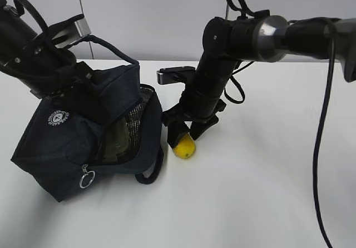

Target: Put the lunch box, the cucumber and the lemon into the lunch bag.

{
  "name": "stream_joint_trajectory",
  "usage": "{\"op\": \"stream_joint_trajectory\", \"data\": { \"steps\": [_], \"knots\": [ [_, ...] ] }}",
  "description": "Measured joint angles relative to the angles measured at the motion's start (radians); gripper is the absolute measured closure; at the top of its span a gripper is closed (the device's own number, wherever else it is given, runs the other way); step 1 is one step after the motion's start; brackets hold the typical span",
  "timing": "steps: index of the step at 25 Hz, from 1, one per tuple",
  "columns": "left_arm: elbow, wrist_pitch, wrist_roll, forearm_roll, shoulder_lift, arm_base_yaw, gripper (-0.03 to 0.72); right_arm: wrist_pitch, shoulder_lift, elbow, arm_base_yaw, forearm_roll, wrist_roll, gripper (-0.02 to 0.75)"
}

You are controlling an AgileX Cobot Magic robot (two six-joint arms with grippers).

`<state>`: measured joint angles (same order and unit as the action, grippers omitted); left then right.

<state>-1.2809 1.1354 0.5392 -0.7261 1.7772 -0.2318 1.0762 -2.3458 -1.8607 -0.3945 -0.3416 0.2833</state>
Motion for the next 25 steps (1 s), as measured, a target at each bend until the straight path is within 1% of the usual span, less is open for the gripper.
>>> {"op": "stream_joint_trajectory", "data": {
  "steps": [2, 7, 9, 11, 13, 16, 18, 21, 25],
  "knots": [
    [0.0, 0.0, 0.0, 0.0, 0.0, 0.0, 0.697, 0.0, -0.012, 0.0, 0.0, 0.0, -0.013, 0.258],
    [0.0, 0.0, 0.0, 0.002, 0.0, 0.0, 0.697, 0.004, -0.019, 0.0, 0.0, 0.0, -0.027, 0.371],
    [0.0, 0.0, 0.0, 0.002, 0.0, 0.0, 0.697, 0.008, -0.019, -0.002, 0.0, 0.0, -0.027, 0.389],
    [0.0, 0.0, 0.0, 0.002, 0.0, 0.0, 0.697, 0.013, -0.017, -0.002, 0.003, -0.004, -0.029, 0.391],
    [0.0, 0.0, 0.0, 0.002, 0.0, 0.0, 0.697, 0.017, -0.007, -0.002, 0.016, -0.032, -0.024, 0.393],
    [0.0, 0.0, 0.0, 0.004, 0.0, 0.0, 0.697, 0.035, 0.027, -0.002, 0.05, -0.173, 0.062, 0.393],
    [0.0, 0.0, 0.0, 0.004, 0.0, 0.0, 0.697, 0.08, 0.04, -0.002, 0.076, -0.314, 0.138, 0.393],
    [0.0, 0.0, 0.0, 0.004, 0.0, 0.0, 0.697, 0.112, 0.046, -0.002, 0.103, -0.469, 0.221, 0.393],
    [0.0, 0.0, 0.0, 0.004, 0.0, 0.0, 0.697, 0.114, 0.046, -0.002, 0.097, -0.571, 0.283, 0.393]
  ]
}}
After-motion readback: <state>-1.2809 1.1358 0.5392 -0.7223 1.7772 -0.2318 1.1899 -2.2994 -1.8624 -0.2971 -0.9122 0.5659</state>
